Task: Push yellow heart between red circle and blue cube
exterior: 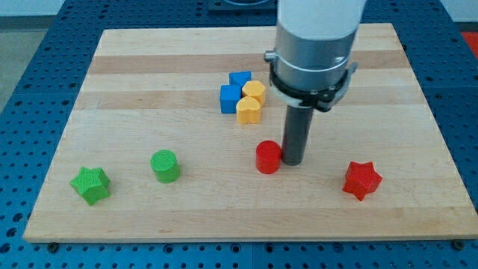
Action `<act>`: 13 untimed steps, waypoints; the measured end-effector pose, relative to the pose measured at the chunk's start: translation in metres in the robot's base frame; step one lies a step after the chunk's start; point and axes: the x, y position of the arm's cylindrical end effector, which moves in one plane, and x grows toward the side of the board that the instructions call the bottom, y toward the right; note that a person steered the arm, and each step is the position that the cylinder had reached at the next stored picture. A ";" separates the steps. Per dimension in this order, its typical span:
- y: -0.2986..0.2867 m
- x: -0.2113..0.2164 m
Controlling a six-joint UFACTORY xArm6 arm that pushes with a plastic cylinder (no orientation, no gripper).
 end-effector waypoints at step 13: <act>0.046 0.045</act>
